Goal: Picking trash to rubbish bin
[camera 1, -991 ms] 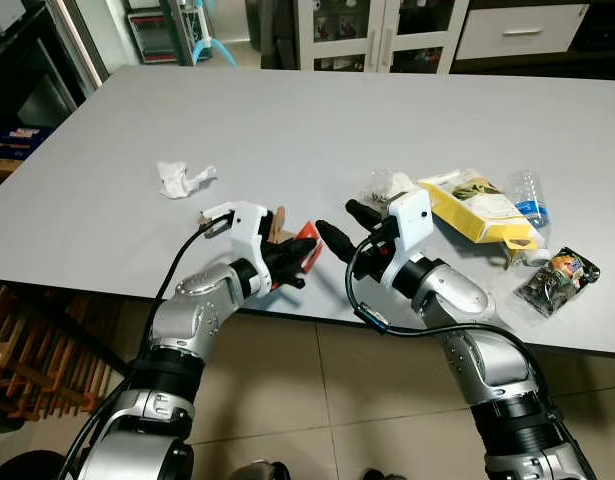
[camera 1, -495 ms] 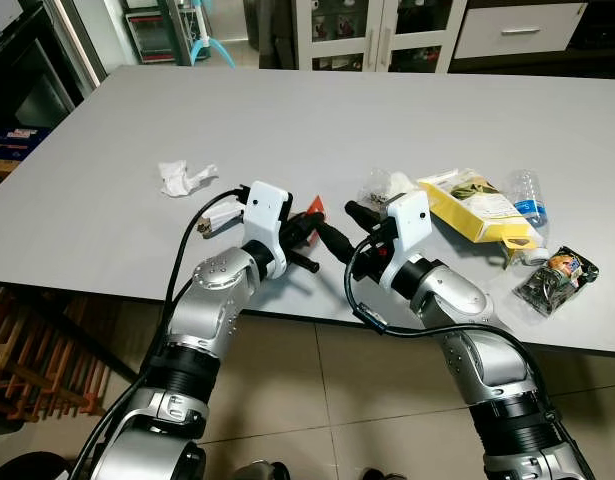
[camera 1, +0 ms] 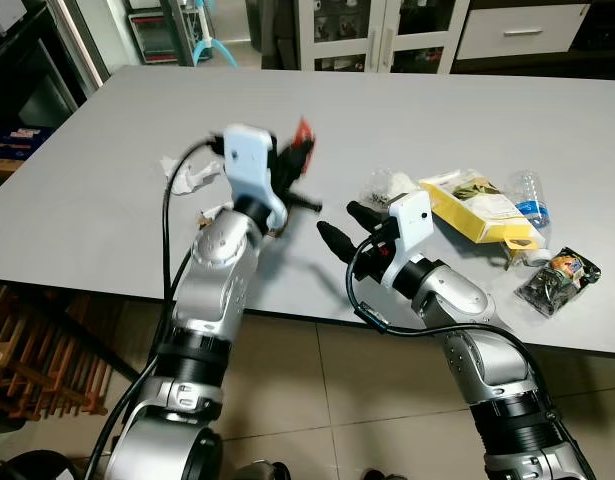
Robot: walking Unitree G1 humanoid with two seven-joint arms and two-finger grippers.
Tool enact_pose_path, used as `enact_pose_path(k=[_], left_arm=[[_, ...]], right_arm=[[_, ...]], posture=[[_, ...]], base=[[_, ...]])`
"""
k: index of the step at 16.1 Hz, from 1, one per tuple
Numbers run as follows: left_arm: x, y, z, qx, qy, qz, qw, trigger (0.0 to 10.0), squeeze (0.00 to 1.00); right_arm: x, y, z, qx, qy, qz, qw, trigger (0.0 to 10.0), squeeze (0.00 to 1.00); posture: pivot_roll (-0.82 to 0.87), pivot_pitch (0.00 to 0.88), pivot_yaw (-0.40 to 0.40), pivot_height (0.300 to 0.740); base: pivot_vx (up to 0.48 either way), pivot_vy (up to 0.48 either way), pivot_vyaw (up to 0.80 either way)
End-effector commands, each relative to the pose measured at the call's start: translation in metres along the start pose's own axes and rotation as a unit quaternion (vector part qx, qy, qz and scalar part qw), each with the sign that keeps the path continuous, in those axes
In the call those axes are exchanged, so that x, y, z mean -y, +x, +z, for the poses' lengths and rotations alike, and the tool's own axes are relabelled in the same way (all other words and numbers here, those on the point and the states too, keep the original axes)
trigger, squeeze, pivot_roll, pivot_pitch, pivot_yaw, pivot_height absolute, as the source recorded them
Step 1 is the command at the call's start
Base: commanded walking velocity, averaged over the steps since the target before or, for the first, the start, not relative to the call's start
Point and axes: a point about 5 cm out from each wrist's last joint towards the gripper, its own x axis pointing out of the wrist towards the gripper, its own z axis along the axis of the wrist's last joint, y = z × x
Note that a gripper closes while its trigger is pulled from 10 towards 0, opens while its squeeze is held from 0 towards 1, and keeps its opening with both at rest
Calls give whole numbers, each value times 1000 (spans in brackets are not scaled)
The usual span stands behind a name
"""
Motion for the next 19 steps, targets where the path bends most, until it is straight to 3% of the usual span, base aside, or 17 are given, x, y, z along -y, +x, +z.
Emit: enact_pose_path(k=[1, 2, 5, 6, 9, 11, 14, 16, 19], left_arm=[[-2, 2, 10, 23, 0, 18, 1000, 10000, 0], [-3, 3, 13, 29, 5, 28, 999, 10000, 0], [-11, 3, 15, 37, 89, 93, 991, 10000, 0], [-12, 3, 14, 37, 94, 97, 990, 10000, 0], [-4, -1, 10, 43, 179, 88, 979, 10000, 0], [0, -4, 6, 47, 210, 90, 972, 10000, 0], [-1, -7, 2, 49, 220, 118, 967, 10000, 0], [-5, -9, -1, 50, 220, 142, 964, 10000, 0], [-14, -15, -13, 26, 207, 155, 966, 10000, 0]], right_arm=[[-1, 2, 3, 5, -7, 4, 1000, 10000, 0], [0, 2, 3, 6, -7, 3, 1000, 10000, 0], [7, 4, 9, 26, -7, -32, 999, 10000, 0], [9, 4, 11, 32, -6, -41, 999, 10000, 0], [20, 6, 25, 76, 13, -93, 993, 10000, 0], [21, 8, 28, 93, 25, -107, 990, 10000, 0], [28, 8, 31, 108, 29, -162, 980, 10000, 0], [43, 7, 32, 119, 46, -240, 962, 10000, 0], [55, 1, 35, 127, 39, -274, 953, 10000, 0]], posture=[[-62, 59, 81, 740], [-63, 59, 81, 740], [-59, 62, 78, 740], [-58, 64, 78, 740], [-53, 70, 78, 740], [-53, 72, 79, 740], [-52, 75, 79, 740], [-47, 76, 80, 740], [-47, 78, 81, 740]], base=[[0, 0, 0], [0, 0, 0], [0, 0, 0], [0, 0, 0], [0, 0, 0], [0, 0, 0], [0, 0, 0], [0, 0, 0], [0, 0, 0]])
